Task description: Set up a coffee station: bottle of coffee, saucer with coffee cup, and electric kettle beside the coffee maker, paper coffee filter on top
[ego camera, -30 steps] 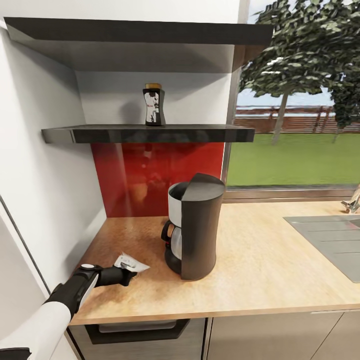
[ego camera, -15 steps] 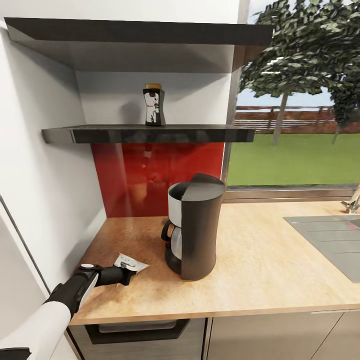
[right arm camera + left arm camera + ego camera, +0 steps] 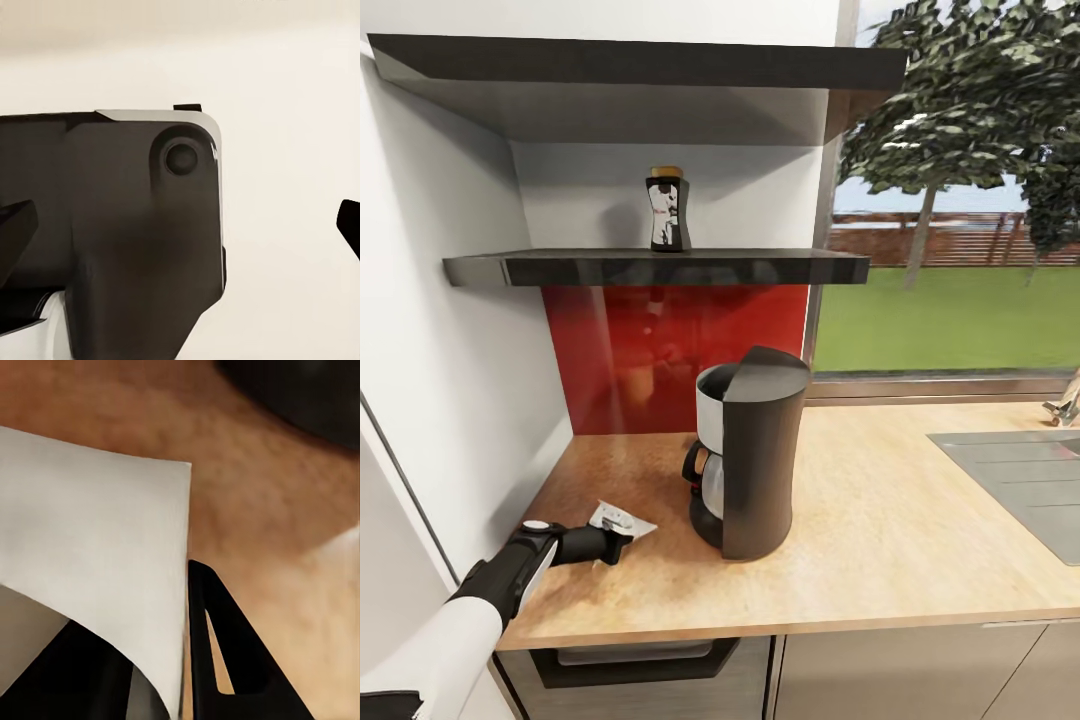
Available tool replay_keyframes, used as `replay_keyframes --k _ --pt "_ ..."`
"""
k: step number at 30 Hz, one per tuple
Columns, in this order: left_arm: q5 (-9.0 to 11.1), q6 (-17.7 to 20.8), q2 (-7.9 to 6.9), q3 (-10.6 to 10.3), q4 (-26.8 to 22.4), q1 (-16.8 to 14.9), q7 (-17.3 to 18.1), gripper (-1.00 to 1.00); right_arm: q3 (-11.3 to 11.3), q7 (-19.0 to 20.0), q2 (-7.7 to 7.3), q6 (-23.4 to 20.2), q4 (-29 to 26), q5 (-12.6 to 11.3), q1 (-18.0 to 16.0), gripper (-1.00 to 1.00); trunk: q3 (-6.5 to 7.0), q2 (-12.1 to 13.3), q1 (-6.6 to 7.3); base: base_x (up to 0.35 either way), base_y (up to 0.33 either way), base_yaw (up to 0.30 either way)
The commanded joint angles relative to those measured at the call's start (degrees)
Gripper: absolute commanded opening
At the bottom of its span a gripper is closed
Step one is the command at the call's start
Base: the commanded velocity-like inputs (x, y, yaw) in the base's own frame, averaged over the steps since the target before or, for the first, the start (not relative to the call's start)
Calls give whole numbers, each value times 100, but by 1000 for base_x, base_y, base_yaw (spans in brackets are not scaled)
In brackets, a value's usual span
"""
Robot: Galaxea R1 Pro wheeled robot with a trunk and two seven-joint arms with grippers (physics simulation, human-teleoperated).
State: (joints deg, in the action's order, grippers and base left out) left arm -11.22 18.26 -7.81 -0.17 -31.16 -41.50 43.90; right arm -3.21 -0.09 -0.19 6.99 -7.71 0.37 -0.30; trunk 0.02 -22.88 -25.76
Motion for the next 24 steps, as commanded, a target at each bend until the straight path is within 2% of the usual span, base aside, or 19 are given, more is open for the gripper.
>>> replay_keyframes --k 1,4,6,9,10,14,15,16,17,20,24 --pt "-12 50 -1 -1 -9 -8 16 -100 -31 0 2 22 6 2 -3 100 -2 -4 -2 0 0 0" --pt "-12 87 -1 -2 -27 -27 14 -100 -31 0 2 22 6 -1 -3 100 -2 -4 -2 0 0 0" --pt "-14 303 -6 -4 -381 -43 6 -100 -31 0 2 22 4 -2 -5 100 -2 -4 -2 0 0 0" --pt "-21 1182 -54 -14 -1183 -48 25 -100 -31 0 2 22 -1 -2 -5 100 -2 -4 -2 0 0 0" --pt "-23 1327 -61 -15 -1341 -48 33 -100 -31 0 2 22 -1 -2 -5 100 -2 -4 -2 0 0 0" --pt "-127 2340 -103 -96 -2601 -157 203 -100 -23 0 2 22 -3 -2 -5 100 -2 -4 -2 0 0 0" --pt "-184 2539 -116 -132 -2767 -266 276 -100 -23 0 2 22 -3 -2 -5 100 -2 -4 -2 0 0 0" --pt "-306 2899 -159 -193 -2942 -555 502 -100 -22 0 2 22 -3 -2 -5 100 -2 -4 -2 0 0 0" --pt "-331 2970 -171 -202 -2966 -625 563 -100 -22 0 2 22 -3 -2 -5 100 -2 -4 -2 0 0 0" --pt "-557 3298 -210 -334 -3033 -1206 921 -100 -22 0 2 22 -3 -2 -3 100 -2 -4 -2 0 0 0" --pt "-712 3713 -221 -744 -3021 -1872 1196 -100 -22 15 2 22 -3 -2 -5 100 -2 -4 -2 0 0 0"
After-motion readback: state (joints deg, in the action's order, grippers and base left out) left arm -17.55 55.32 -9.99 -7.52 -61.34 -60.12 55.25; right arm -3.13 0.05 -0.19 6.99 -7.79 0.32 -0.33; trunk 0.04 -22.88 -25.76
